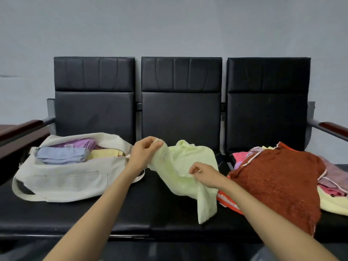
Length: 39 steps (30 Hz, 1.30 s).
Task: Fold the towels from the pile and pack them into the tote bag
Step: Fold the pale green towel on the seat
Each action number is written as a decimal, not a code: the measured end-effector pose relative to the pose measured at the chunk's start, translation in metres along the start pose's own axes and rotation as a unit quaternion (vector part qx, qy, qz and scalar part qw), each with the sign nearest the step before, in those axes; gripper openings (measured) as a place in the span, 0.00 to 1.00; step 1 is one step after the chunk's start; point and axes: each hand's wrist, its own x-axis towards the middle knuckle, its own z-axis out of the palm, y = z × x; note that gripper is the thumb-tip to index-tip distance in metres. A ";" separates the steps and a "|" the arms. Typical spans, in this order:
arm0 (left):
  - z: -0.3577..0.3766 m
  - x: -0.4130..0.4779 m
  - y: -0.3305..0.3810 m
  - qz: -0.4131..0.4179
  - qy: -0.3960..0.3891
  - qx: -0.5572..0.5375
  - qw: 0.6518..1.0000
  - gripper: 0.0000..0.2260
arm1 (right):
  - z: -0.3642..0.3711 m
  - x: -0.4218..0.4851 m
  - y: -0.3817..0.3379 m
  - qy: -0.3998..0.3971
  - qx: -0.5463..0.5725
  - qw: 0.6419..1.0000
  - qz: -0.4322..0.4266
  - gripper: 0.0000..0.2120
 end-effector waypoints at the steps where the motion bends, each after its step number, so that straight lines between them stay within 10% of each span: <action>1: 0.005 0.001 0.004 0.016 -0.015 0.043 0.999 0.05 | 0.006 0.000 -0.006 -0.006 0.046 0.999 -0.016 0.10; 6: 0.028 0.002 0.016 0.077 -0.121 0.124 0.982 0.04 | 0.018 0.003 -0.041 0.091 0.141 0.983 -0.074 0.07; 17: -0.020 0.003 -0.019 -0.018 0.122 -0.017 0.992 0.06 | 0.007 0.002 0.042 0.119 -0.108 0.986 0.041 0.06; 25: -0.044 -0.015 -0.066 -0.093 0.149 0.050 0.983 0.11 | -0.044 -0.016 0.065 0.228 -0.162 0.956 0.083 0.09; 34: -0.069 -0.018 -0.027 -0.080 0.005 -0.042 0.996 0.10 | -0.087 -0.052 0.023 0.107 0.369 0.923 0.010 0.07; 39: -0.075 0.039 -0.035 -0.091 -0.009 0.071 0.993 0.10 | -0.113 -0.016 0.025 0.078 0.369 0.923 0.075 0.09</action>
